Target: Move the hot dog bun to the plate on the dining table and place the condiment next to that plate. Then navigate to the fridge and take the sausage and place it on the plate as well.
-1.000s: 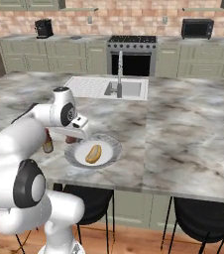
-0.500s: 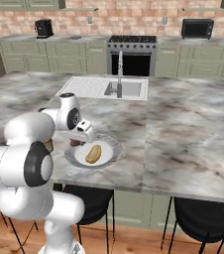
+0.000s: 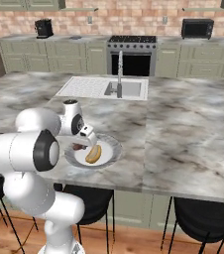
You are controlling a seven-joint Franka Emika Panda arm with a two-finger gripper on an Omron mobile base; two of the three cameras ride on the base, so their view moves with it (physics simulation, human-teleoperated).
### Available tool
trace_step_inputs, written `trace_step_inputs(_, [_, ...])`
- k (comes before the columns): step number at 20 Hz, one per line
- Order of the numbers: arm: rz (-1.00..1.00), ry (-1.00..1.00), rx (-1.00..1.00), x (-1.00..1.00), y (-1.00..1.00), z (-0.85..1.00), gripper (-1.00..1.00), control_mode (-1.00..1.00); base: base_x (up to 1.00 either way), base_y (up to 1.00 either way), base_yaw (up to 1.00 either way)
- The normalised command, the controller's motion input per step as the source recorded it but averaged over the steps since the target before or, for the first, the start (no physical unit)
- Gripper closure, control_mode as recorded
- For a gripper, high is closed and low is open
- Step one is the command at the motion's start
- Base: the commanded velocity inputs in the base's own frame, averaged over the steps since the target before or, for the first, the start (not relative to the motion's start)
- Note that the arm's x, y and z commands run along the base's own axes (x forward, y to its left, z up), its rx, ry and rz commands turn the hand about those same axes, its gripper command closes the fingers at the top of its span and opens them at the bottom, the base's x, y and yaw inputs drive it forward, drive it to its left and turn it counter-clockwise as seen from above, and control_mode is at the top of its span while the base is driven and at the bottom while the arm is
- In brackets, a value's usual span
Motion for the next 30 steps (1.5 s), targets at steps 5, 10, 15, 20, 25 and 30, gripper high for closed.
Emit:
trace_step_inputs(5, [0.00,-0.03,0.00,0.05,0.05,-0.24,1.00,-1.00,0.00,0.00,0.00])
trace_step_inputs(10, [0.00,-0.02,0.00,0.01,0.04,-0.24,1.00,-1.00,0.00,0.00,0.00])
trace_step_inputs(15, [0.00,-0.01,0.00,0.02,0.00,-0.23,1.00,-1.00,0.00,0.00,0.00])
trace_step_inputs(20, [0.00,-0.01,0.00,0.07,0.00,-0.18,1.00,-1.00,0.00,0.00,0.00])
trace_step_inputs(25, [0.00,-0.02,0.00,0.08,0.00,-0.16,1.00,-1.00,0.00,0.00,0.00])
trace_step_inputs(30, [0.00,-0.02,0.00,0.08,0.00,-0.17,-1.00,-1.00,0.00,0.00,0.00])
